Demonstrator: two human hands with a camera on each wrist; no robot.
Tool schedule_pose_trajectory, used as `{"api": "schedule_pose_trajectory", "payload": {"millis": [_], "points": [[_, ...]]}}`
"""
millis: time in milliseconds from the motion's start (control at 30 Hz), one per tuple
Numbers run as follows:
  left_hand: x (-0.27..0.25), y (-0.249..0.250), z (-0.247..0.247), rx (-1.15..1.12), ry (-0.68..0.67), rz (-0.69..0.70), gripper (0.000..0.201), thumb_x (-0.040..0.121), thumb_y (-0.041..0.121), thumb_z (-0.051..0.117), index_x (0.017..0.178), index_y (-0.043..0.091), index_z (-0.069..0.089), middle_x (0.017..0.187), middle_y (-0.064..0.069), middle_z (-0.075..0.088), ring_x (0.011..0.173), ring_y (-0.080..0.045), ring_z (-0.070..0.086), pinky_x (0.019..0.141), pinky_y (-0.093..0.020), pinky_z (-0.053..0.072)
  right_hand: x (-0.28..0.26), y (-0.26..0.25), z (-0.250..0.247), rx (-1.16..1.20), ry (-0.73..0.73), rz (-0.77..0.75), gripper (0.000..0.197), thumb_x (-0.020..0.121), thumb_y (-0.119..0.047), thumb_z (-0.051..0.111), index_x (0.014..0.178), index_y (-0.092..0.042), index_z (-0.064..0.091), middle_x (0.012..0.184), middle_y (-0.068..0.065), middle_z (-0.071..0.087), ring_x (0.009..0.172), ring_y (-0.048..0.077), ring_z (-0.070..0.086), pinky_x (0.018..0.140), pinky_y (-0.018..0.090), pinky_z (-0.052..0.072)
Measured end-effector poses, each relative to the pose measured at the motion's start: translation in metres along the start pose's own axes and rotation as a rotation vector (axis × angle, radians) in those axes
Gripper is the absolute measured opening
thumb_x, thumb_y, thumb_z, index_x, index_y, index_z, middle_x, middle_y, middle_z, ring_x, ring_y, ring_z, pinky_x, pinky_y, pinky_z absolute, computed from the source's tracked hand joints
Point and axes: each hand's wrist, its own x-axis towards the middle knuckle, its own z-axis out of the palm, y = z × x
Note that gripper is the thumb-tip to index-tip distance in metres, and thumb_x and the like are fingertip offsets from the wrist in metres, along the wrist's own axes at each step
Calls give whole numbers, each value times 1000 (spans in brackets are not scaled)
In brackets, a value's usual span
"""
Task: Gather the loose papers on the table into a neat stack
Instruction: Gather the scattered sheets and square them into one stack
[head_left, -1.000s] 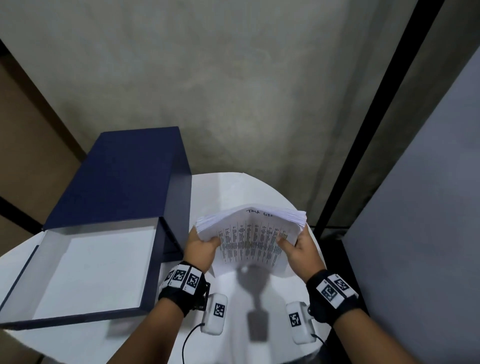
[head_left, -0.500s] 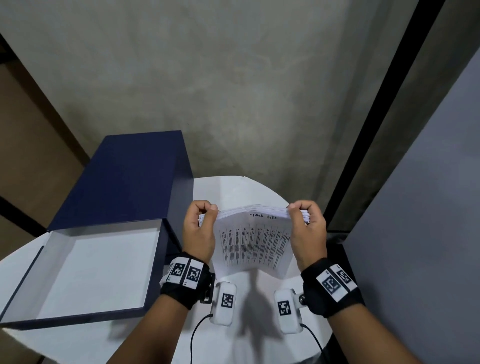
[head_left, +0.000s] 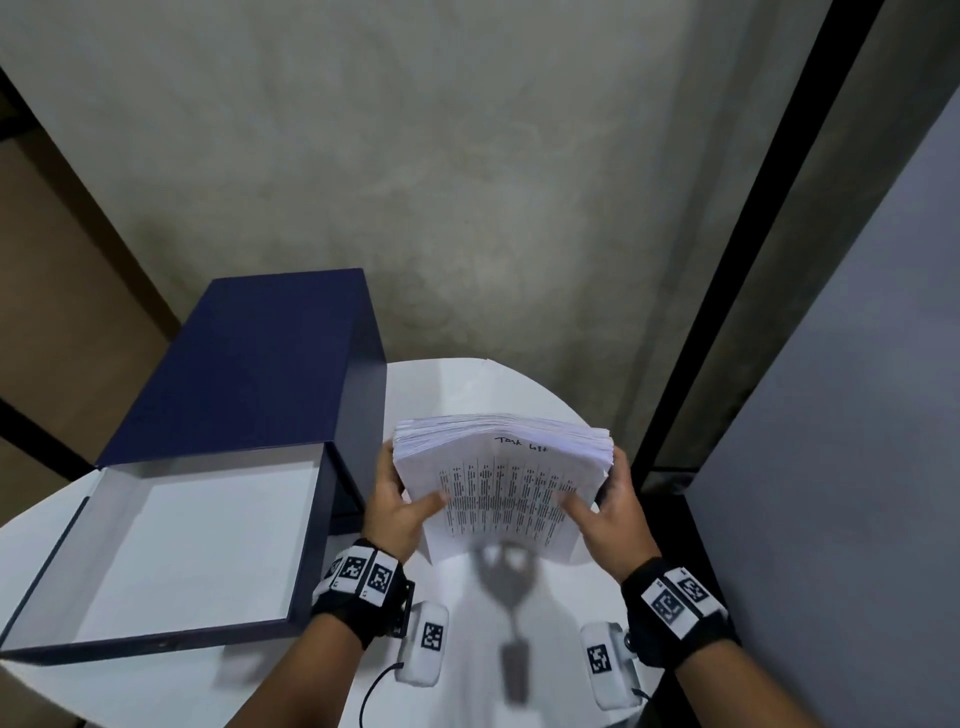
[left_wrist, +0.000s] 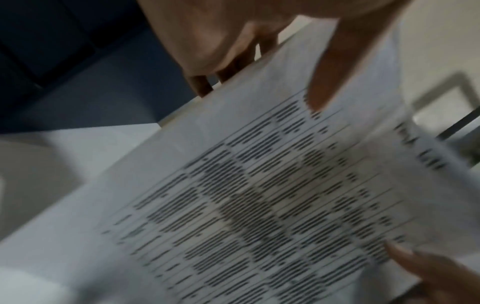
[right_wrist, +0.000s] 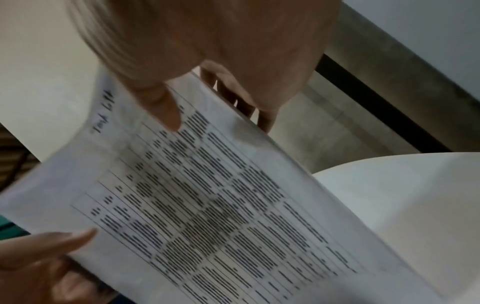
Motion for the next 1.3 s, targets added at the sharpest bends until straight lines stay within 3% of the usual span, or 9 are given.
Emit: {"api": "schedule_pose_trajectory", "payload": {"millis": [67, 167, 367, 467, 600, 800, 1067, 1200, 1300], "points": [[1, -10, 0, 217, 69, -54, 53, 61, 38, 78, 109, 23, 59, 104, 3, 71, 105, -24, 65, 97, -48, 49, 1, 1, 6, -102, 78, 8, 46, 92, 0, 65, 113, -39, 54, 105, -27, 71, 106, -3, 65, 91, 9, 45], [3, -3, 13, 356, 106, -20, 25, 85, 23, 69, 108, 26, 59, 100, 5, 69, 100, -21, 65, 94, -47, 51, 6, -7, 15, -91, 116, 21, 35, 98, -4, 56, 128, -22, 53, 104, -23, 67, 93, -17, 63, 81, 5, 46], [7, 29, 24, 311, 112, 169, 33, 86, 20, 64, 117, 21, 54, 92, 12, 67, 81, 2, 66, 70, -18, 55, 17, -34, 15, 27, 172, -17, 33, 101, -8, 51, 119, -36, 48, 106, -27, 70, 101, -8, 64, 91, 15, 50], [4, 4, 19, 284, 106, 60, 44, 85, 13, 67, 126, 12, 51, 100, 6, 68, 94, -8, 68, 79, -24, 56, 7, -14, 17, -19, 141, 44, 36, 99, -23, 54, 133, -19, 43, 120, -12, 67, 113, 0, 64, 101, 30, 51], [-4, -40, 12, 440, 21, -135, 44, 84, 15, 66, 126, 16, 55, 104, 2, 67, 102, -25, 65, 89, -39, 53, -10, 13, 19, -79, 41, 194, 34, 101, -3, 48, 124, -24, 35, 106, -13, 62, 88, -18, 64, 74, -2, 47], [1, -47, 16, 465, 24, -152, 28, 88, 15, 62, 114, 23, 61, 92, 15, 65, 94, -20, 64, 89, -32, 49, -7, 15, 19, -123, 81, 217, 36, 99, 2, 51, 125, -18, 38, 101, -10, 62, 83, -29, 59, 69, -6, 41], [5, -58, 12, 486, -13, -222, 22, 88, 22, 62, 108, 29, 60, 96, 11, 66, 99, -21, 63, 88, -28, 45, -9, 20, 22, -177, 91, 244, 42, 98, -1, 54, 134, -17, 40, 106, -4, 65, 85, -29, 58, 72, -6, 41], [2, -48, 16, 485, -20, -198, 33, 89, 18, 61, 122, 20, 59, 103, 4, 66, 100, -21, 62, 86, -27, 45, -6, 16, 22, -209, 135, 245, 41, 98, -6, 57, 137, -14, 46, 106, -5, 67, 92, -4, 64, 90, 15, 50], [-1, -36, 16, 495, -50, -145, 35, 89, 21, 62, 123, 20, 54, 104, 4, 66, 96, -18, 63, 84, -29, 49, 1, 7, 18, -183, 155, 224, 31, 98, -4, 57, 126, -16, 51, 102, -10, 67, 90, -1, 62, 86, 12, 49]]}}
